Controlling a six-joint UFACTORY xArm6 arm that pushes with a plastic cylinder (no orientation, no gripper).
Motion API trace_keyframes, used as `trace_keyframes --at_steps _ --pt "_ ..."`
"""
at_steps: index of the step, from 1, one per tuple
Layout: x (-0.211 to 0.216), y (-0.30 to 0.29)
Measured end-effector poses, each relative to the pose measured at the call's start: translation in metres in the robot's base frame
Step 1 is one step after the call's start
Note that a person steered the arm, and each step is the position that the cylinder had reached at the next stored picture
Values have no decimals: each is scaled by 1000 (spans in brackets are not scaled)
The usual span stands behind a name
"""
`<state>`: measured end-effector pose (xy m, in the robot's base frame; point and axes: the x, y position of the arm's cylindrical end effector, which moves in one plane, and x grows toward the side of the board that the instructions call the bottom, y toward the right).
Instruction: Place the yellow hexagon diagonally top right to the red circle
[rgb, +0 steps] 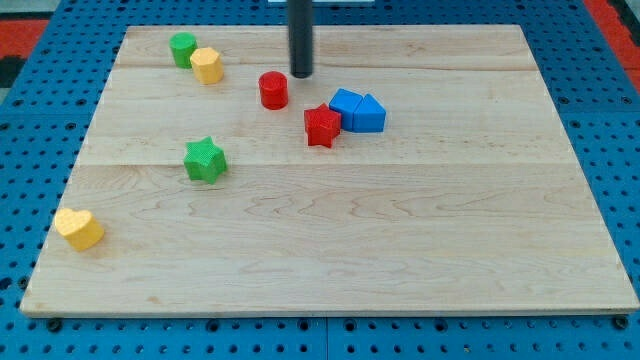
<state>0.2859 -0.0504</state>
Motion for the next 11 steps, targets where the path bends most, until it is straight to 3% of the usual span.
trace_keyframes --at_steps 2,4,5,6,7,8,9,10,11 --pt "65 -25" --pt "31 -154" --pt "15 -135" --pt "2 -33" --pt "-11 -3" --pt "39 -32" --pt "23 -122" --pt "-15 -125" --pt "-40 -78"
